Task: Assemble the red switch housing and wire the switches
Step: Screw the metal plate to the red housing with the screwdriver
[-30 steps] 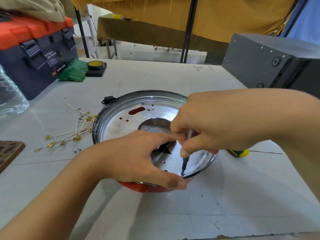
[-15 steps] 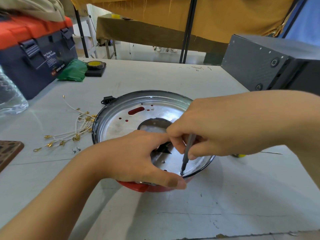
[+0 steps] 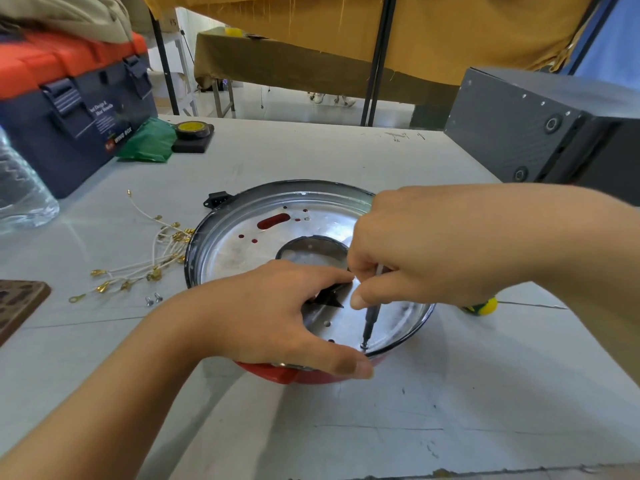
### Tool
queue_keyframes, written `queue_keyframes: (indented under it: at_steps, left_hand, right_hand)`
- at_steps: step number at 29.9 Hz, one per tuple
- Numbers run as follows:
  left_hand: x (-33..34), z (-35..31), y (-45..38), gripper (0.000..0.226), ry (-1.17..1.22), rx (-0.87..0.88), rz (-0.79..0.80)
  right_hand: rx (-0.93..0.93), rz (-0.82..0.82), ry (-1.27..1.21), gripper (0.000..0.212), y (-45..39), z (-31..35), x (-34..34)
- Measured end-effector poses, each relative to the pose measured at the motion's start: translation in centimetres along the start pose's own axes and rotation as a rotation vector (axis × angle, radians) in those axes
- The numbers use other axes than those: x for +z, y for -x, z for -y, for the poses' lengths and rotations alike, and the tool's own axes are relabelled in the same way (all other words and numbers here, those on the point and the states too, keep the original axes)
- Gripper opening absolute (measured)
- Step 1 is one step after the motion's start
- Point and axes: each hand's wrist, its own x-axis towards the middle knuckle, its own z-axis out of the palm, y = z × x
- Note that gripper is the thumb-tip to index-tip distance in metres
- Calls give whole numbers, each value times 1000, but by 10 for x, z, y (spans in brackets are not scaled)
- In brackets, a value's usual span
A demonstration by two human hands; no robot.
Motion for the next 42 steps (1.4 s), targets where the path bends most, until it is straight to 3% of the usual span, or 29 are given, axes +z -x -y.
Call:
queue_keyframes:
  at_steps: [7,13,20,29,34,42]
  left_hand:
    - [1,2,0,42,29,-21,0]
    - [1,1,-1,43,20,-26,12]
    - [2,3,-1,53,-5,-49,18]
    - [1,1,1,39,-14,-56,31]
    - [1,2,0,50,-3,-43,28]
    - [1,2,-1,50,10,-23,25]
  right_hand:
    - [-57,201,-143,16,3,1,-12]
    - [-69,99,-220,11,3,2,-12]
    - [6,96,-254,19,4,2,-12]
    - [22,87,-182,32,1,5,-9]
    - [-54,158,-133,18,6,5,-10]
    - [-104,89,-122,16,8,6,-5]
